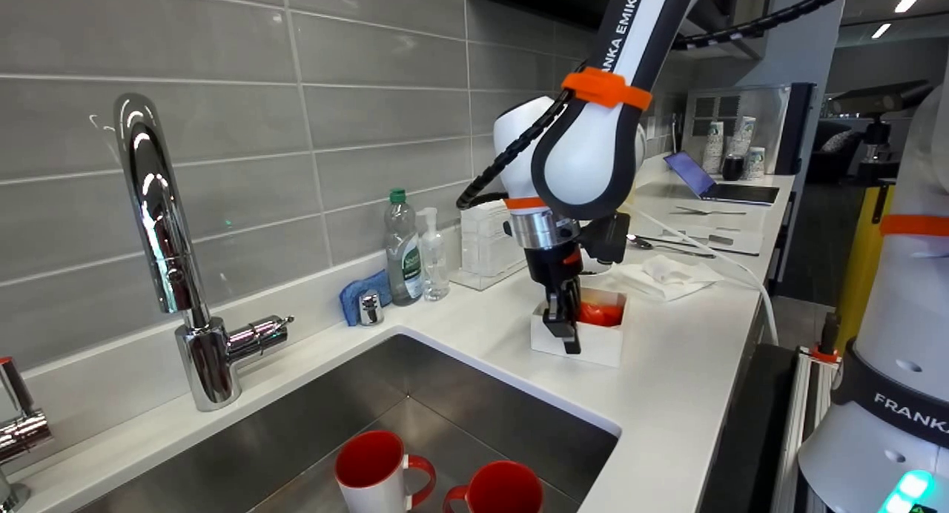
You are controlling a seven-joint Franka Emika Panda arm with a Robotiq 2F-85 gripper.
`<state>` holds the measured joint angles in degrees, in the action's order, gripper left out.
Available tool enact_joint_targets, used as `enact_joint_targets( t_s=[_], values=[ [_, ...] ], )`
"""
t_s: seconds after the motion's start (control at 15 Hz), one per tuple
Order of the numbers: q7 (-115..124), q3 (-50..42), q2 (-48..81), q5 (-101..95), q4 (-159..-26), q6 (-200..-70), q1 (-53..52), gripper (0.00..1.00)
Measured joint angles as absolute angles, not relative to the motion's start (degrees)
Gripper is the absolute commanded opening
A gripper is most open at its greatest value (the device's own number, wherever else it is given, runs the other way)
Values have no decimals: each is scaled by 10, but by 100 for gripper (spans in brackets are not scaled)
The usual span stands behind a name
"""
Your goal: Move the white box backwards.
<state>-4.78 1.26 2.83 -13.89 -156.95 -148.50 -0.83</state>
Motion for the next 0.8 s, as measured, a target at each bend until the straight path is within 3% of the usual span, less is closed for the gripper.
enact_joint_targets(
  t_s=[0.8],
  values=[
    [-48,18,110,-140,-1436,-1505,-26,0]
  ],
)
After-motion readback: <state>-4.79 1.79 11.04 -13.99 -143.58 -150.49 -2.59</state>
